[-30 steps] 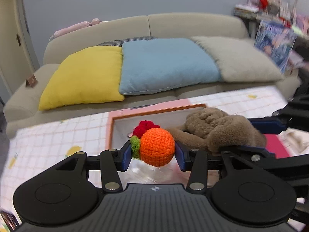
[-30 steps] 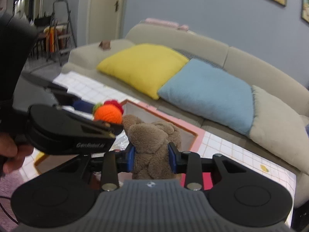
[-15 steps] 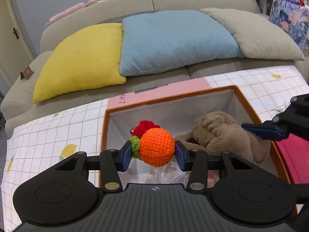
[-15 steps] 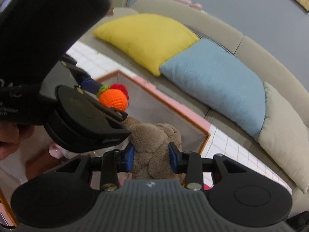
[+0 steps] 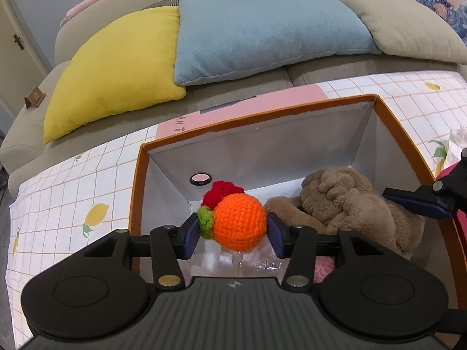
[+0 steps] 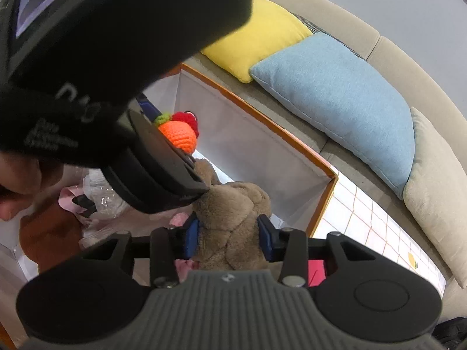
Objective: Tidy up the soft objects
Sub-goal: 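Carry the orange fruit and brown plush over the orange box, then release the fruit and plush into the box by opening both tools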
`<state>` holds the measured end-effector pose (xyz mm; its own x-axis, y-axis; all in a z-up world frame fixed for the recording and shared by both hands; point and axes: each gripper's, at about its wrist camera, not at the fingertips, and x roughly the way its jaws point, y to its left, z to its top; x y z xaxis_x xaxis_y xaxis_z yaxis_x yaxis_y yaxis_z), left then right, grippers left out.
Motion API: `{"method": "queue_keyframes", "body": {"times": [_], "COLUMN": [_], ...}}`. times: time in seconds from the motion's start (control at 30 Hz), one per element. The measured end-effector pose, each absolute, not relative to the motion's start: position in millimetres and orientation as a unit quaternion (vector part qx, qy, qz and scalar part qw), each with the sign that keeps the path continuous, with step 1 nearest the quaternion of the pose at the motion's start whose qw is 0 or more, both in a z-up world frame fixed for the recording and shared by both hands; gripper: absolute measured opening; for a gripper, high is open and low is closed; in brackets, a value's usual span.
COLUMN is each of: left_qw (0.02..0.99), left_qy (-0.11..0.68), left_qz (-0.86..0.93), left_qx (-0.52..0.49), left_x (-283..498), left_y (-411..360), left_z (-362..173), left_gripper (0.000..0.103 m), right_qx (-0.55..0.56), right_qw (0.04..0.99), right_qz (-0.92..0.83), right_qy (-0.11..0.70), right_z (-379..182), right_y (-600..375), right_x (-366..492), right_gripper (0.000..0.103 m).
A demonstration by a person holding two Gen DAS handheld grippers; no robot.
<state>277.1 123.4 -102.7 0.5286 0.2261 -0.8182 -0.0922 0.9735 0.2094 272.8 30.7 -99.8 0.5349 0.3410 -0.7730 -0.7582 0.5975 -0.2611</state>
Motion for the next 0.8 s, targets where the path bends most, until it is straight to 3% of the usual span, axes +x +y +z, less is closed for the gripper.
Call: {"method": "queue_keyframes", "body": {"times": [0.13,0.27,0.5,0.63,0.8], "left_qw": [0.873,0.881,0.890,0.902,0.921], "left_qy": [0.475,0.458,0.438,0.412,0.367], "left_qz": [0.087,0.078,0.073,0.061,0.054], "left_qx": [0.069,0.089,0.103,0.111,0.116], "left_x": [275.6,272.6,261.3,246.5,219.0], "left_y": [124.2,120.8,113.6,106.7,95.2], "left_z": [-99.5,-91.7,-71.7,-52.4,-30.7], "left_gripper": [0.068,0.074,0.075,0.076,0.076], "right_qx": [-0.289,-0.274,-0.250,-0.234,-0.195], "right_qw": [0.824,0.826,0.834,0.845,0.864], "right_qz": [0.334,0.332,0.331,0.321,0.312], "right_qy": [0.354,0.363,0.364,0.357,0.343], "right_z": [-97.3,-90.3,-65.9,-50.7,-29.6], "right_y": [30.0,26.2,16.8,4.4,-18.8], "right_x": [277.9,285.7,284.8,278.7,262.3], "right_gripper": [0.045,0.054,0.063,0.076,0.078]}}
